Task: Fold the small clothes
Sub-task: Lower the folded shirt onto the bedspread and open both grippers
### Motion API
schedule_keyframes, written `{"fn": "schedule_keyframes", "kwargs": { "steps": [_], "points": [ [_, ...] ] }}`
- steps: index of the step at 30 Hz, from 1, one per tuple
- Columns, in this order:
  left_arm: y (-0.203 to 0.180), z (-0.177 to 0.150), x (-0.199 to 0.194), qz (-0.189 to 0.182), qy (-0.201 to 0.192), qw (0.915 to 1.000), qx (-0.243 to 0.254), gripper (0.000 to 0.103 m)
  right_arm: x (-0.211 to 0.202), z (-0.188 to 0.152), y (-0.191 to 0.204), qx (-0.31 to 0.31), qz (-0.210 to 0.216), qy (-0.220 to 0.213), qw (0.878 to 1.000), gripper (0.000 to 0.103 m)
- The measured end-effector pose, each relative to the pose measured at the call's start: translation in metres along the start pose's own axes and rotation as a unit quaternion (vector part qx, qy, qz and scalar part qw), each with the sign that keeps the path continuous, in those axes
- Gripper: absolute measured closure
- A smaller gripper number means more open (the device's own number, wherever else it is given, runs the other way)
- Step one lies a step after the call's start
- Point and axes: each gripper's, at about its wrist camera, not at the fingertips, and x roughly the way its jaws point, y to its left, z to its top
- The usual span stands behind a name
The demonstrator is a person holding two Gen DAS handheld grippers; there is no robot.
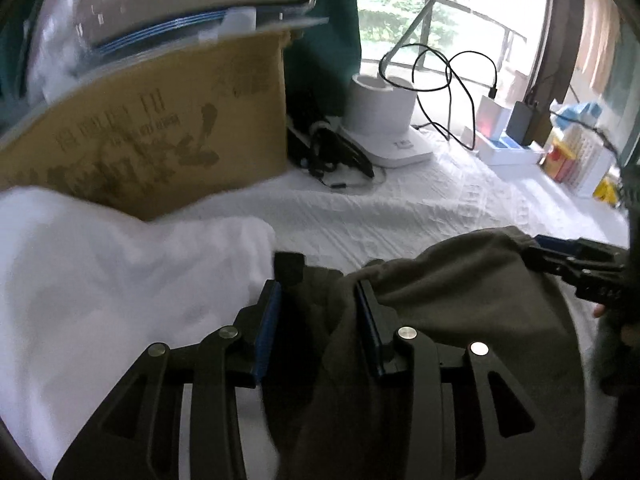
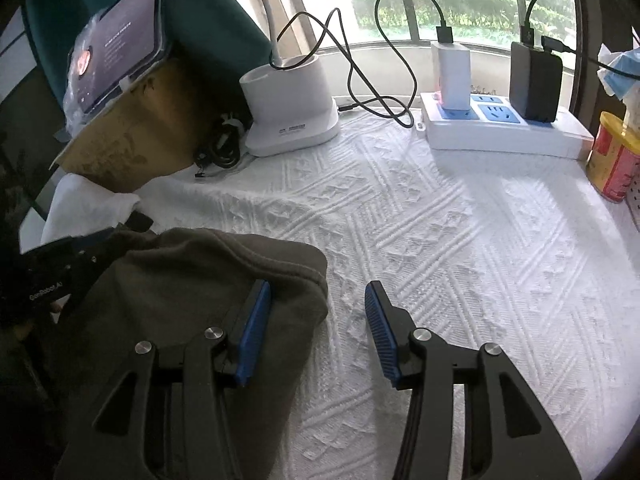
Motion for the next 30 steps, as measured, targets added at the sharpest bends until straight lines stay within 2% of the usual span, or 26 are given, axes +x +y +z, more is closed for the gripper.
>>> {"fn": "schedule_keyframes", "kwargs": {
  "steps": [2,4,8,11,15,23,26,30],
  "points": [
    [-0.005,0.002,-0.015,0.032,-0.025,0.9989,0.021,0.063,0.0,-0.002,0.0,-0.003,-0.012,-0.001,1.0,0.049],
    [-0.011,0.003,-0.03,0.044,-0.048,0.9973,0.035,0.063,-0.002,-0.004,0.0,-0.006,-0.022,-0.006,1.0,0.047],
    [-0.023,0.0,-0.05,0.023,-0.061,0.9968,0.046,0.063,-0.007,-0.006,-0.002,-0.005,-0.038,-0.012,0.999,0.039],
    [-0.026,-0.006,-0.059,0.012,-0.062,0.9971,0.043,0.063,-0.012,-0.008,-0.001,-0.004,-0.04,-0.014,0.999,0.039],
    [-0.028,-0.021,-0.066,-0.007,-0.048,0.9982,0.035,0.063,-0.022,-0.015,0.001,-0.006,-0.039,-0.018,0.999,0.038],
    [-0.019,-0.062,-0.054,0.007,0.003,0.9996,0.027,0.063,-0.036,-0.033,0.013,-0.017,-0.038,-0.013,0.999,0.038],
    [-0.01,-0.07,-0.058,0.001,0.005,0.9999,0.01,0.062,-0.044,-0.04,0.016,-0.019,-0.039,-0.014,0.999,0.038],
    [-0.01,-0.077,-0.07,0.016,-0.003,0.9998,0.014,0.062,-0.056,-0.051,0.018,-0.019,-0.041,-0.016,0.999,0.038]
  ]
}}
